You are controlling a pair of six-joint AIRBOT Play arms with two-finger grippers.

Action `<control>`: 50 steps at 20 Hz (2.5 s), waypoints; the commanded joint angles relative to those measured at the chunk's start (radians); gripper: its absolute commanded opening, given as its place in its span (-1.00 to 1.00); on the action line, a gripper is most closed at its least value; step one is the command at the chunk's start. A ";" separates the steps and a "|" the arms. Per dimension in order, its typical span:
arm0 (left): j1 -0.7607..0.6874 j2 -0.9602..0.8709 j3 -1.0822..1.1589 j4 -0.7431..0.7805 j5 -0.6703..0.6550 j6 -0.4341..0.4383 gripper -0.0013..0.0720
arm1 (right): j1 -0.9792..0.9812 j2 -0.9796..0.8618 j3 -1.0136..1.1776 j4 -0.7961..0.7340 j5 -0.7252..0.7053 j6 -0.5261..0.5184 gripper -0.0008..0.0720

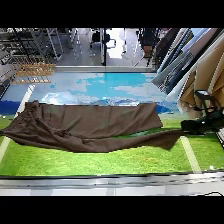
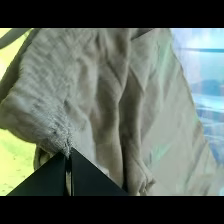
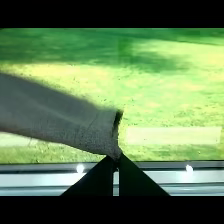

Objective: Fold the clothes and pants, and hang the long-sleeved shirts on hangers.

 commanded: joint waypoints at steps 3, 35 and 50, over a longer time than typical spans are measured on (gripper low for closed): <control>-0.033 0.014 0.280 0.026 -0.105 -0.098 -0.96 | -0.122 -0.061 0.057 0.225 -0.326 0.022 -0.95; 0.373 -0.018 -0.172 0.112 -0.300 0.694 -0.95 | -0.269 0.009 -0.650 0.212 -0.139 -0.312 -0.94; 0.374 -0.020 -0.065 0.046 -0.121 0.477 -0.95 | -0.420 -0.091 -0.582 0.396 -0.216 -0.177 0.32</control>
